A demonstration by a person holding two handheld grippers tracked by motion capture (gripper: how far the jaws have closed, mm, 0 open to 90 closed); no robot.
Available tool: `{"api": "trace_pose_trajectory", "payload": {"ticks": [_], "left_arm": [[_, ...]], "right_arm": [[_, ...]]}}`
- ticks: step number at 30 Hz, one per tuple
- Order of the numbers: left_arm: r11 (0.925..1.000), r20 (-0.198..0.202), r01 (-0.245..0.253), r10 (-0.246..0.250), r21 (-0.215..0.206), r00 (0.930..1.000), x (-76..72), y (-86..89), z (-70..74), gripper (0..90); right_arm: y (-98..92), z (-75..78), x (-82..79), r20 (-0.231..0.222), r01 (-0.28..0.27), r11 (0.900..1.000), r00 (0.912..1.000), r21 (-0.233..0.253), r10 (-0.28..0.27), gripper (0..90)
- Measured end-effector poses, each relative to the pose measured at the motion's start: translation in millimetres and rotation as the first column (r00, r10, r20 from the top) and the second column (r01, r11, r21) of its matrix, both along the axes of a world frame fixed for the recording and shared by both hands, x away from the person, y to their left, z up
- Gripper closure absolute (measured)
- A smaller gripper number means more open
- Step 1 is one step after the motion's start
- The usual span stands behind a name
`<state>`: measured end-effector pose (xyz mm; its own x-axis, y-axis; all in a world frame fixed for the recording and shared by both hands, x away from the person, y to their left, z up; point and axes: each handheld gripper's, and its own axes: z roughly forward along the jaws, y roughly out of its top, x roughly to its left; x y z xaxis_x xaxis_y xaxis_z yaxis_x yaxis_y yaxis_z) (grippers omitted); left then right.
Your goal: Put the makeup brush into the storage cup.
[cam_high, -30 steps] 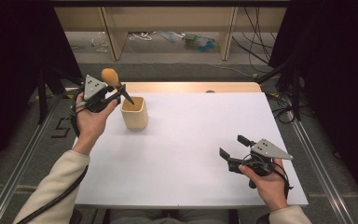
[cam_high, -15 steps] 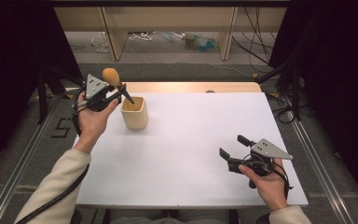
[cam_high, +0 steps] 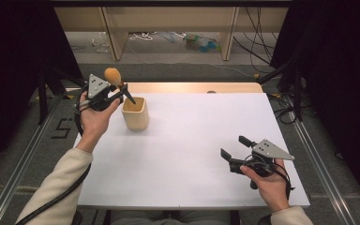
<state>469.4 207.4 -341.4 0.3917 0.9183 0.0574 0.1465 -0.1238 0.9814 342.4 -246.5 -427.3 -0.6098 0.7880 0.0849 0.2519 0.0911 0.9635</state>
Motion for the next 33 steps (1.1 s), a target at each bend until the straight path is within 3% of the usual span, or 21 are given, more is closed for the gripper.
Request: {"api": "trace_pose_trajectory", "payload": {"ticks": [17, 19, 24, 25, 26, 29, 33], "left_arm": [[1.0, -0.007, -0.003, 0.003, 0.0, 1.0, 5.4, -2.9, -3.7, 65.6], [1.0, -0.006, -0.002, 0.002, 0.001, 1.0, 6.0, -3.1, -4.2, 65.6], [1.0, -0.005, -0.003, 0.003, 0.006, 1.0, 7.7, -3.7, -5.1, 65.6], [1.0, -0.006, -0.003, 0.003, 0.007, 1.0, 7.8, -4.1, -5.4, 65.5], [1.0, -0.007, -0.003, 0.003, 0.005, 1.0, 8.1, -4.4, -5.7, 65.5], [0.9999, -0.009, -0.001, 0.001, 0.013, 1.0, 8.6, -4.2, -6.2, 65.6], [1.0, -0.007, -0.005, 0.005, 0.007, 1.0, 9.8, -4.2, -7.2, 65.5]], "right_arm": [[-0.8, 0.2, -0.2, -0.003, 0.005, 1.0, 1.0, -0.014, -0.005, 15.9], [0.6, -0.6, 0.6, 0.006, 0.002, 1.0, 1.0, 0.007, -0.002, 16.0], [-0.9, 0.4, -0.2, -0.003, 0.005, 1.0, 1.0, -0.013, -0.005, 15.9], [0.5, -0.7, 0.6, 0.005, 0.001, 1.0, 1.0, 0.006, -0.001, 16.0], [-0.9, 0.2, -0.2, -0.003, 0.005, 1.0, 1.0, -0.015, -0.005, 15.9], [-1.0, 0.4, -0.3, -0.004, 0.005, 1.0, 1.0, -0.015, -0.005, 15.9], [0.0, 0.0, 0.0, -0.002, -0.002, 1.0, 1.0, 0.003, 0.002, 16.0]]}}
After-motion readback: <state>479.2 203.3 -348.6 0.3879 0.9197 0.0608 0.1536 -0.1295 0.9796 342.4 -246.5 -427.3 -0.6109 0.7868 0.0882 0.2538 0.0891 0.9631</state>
